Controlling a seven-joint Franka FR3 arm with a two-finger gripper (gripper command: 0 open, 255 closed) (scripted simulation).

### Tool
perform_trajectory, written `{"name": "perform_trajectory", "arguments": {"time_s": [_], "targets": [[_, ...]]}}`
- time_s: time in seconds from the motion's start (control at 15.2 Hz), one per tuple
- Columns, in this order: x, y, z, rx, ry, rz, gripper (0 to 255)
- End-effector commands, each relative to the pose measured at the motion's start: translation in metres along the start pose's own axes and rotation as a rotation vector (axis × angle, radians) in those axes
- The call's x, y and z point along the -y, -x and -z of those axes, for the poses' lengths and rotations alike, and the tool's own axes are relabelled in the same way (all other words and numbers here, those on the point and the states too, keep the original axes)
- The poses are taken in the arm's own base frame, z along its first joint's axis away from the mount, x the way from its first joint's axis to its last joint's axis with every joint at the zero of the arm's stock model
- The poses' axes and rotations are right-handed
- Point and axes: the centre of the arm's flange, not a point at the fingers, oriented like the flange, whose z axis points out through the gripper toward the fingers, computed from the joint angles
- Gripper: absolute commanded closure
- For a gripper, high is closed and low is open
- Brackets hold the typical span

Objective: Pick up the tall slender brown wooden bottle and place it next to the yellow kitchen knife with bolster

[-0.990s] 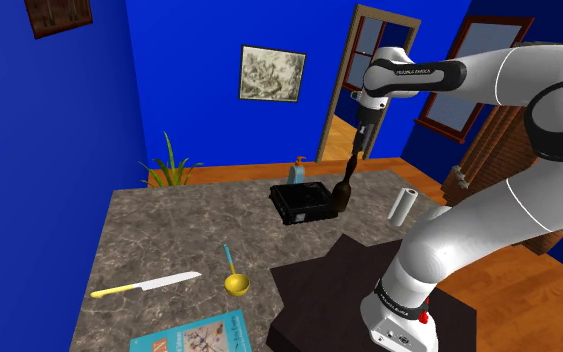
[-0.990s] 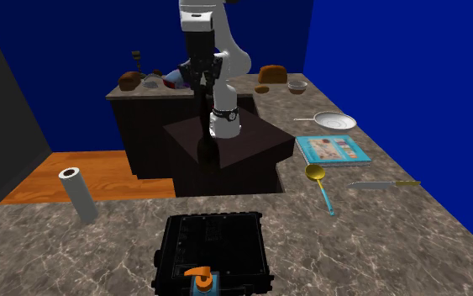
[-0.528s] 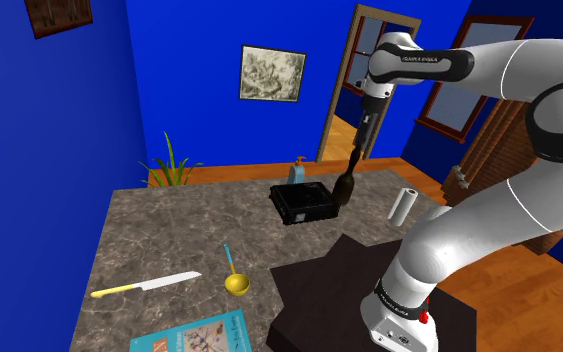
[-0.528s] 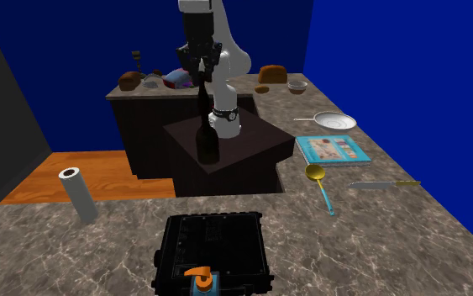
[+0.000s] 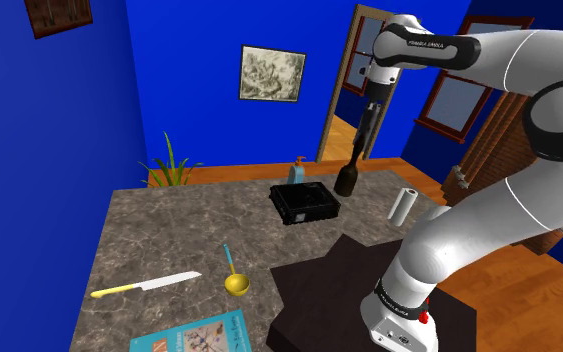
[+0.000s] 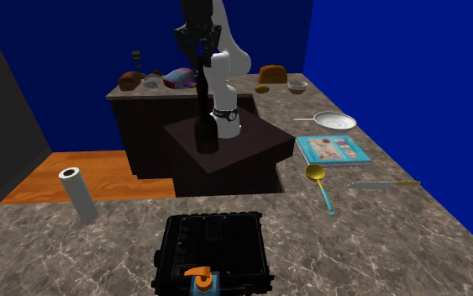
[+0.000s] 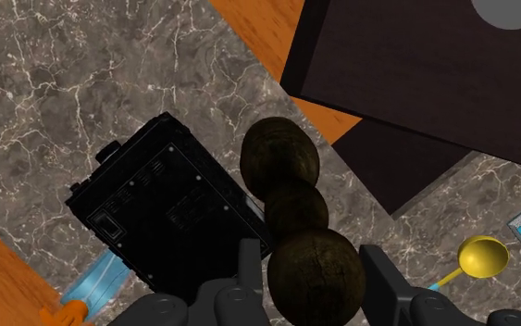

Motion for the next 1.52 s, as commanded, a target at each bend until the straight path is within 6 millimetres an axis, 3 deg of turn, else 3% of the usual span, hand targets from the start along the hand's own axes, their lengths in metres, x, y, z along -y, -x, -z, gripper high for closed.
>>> {"name": "perform_trajectory", "arguments": {"time_s": [0.0, 1.06, 1.12, 1.45], "targets": [[0.000, 0.000, 0.011, 0.000, 0.000, 0.000, 255], [-0.001, 0.001, 0.095, 0.000, 0.000, 0.000, 255], [-0.001, 0.001, 0.096, 0.000, 0.000, 0.000, 255], [0.037, -0.048, 0.072, 0.000, 0.000, 0.000, 255]]}}
